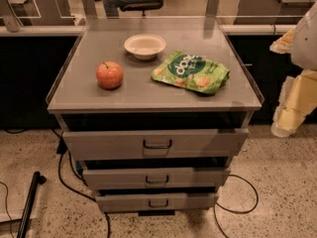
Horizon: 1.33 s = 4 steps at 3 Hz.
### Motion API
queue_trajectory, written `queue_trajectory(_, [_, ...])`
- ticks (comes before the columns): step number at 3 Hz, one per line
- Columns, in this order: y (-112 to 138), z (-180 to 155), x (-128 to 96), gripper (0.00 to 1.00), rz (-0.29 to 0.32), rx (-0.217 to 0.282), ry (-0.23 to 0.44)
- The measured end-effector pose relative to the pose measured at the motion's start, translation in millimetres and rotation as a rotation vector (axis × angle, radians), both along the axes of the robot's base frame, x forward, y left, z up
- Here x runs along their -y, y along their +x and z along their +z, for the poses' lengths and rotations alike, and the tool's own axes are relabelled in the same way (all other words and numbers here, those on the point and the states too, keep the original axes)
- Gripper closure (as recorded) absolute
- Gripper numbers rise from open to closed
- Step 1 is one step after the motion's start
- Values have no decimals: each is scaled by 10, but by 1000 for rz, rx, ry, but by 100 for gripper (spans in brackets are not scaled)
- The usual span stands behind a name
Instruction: Open top drawer
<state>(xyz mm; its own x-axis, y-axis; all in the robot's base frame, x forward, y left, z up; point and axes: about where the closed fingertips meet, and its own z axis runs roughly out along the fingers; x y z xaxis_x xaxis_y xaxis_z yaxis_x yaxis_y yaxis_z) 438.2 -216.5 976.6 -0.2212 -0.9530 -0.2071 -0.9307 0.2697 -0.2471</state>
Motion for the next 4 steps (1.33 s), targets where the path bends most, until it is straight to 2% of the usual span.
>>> queue_trajectory(1, [-1,-3,-2,0,0,0,1])
queue_trajectory(2, [-42,-105,-60,0,15,-3,33])
queue_trajectory(3, [-131,-301,-170,0,69,20,90])
queue_trajectory(4, [-185,-701,-186,0,132,92,252])
